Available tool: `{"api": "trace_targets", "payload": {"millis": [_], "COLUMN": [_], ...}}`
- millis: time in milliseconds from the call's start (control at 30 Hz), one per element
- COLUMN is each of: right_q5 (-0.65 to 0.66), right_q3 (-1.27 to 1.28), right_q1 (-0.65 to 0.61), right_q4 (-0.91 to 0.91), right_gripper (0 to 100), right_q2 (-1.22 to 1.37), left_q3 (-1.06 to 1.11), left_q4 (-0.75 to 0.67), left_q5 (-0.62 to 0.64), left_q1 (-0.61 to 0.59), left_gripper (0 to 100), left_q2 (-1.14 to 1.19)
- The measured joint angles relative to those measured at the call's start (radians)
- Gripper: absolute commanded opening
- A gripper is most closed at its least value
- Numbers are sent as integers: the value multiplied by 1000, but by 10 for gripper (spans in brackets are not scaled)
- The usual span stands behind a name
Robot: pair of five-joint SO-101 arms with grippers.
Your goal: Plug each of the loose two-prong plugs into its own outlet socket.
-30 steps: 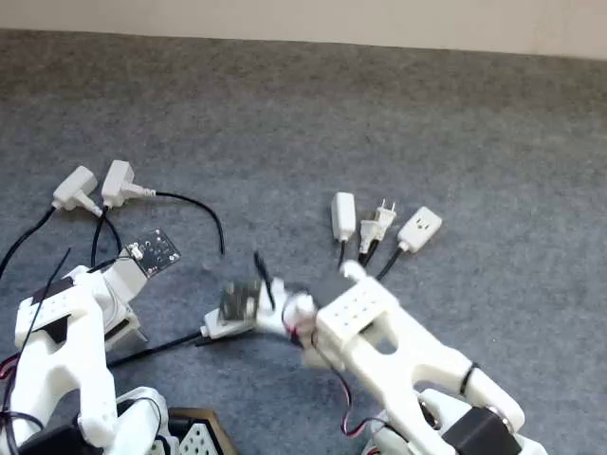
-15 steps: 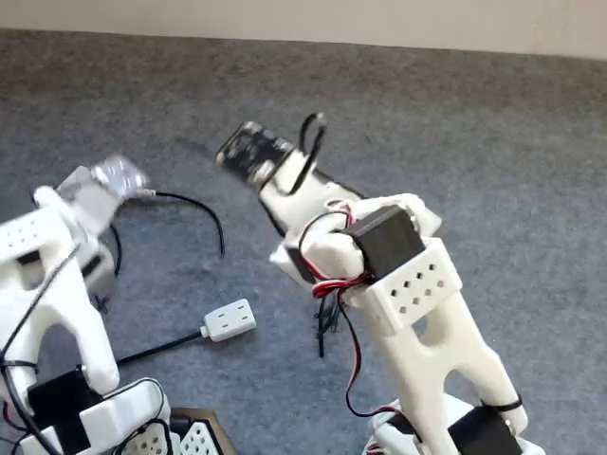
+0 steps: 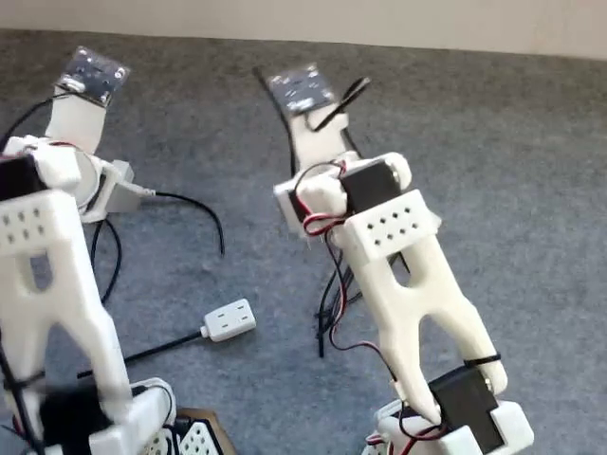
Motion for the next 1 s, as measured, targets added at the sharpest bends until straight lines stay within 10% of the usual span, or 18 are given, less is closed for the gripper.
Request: {"api": "trace_targets", "payload": {"millis": [533, 1000], "right_q5": [-109, -103], "right_q3": [686, 787], "right_q1": [-91, -216], "right_q4": [-706, -646], "right_gripper": [5, 5], "right_q2": [-437, -637], "left_q3": [936, 1143], "left_q4": [-404, -324], "left_q5": [305, 456], "left_q1": [275, 474], "left_gripper": [364, 421], "left_q2": [-987, -1327]}}
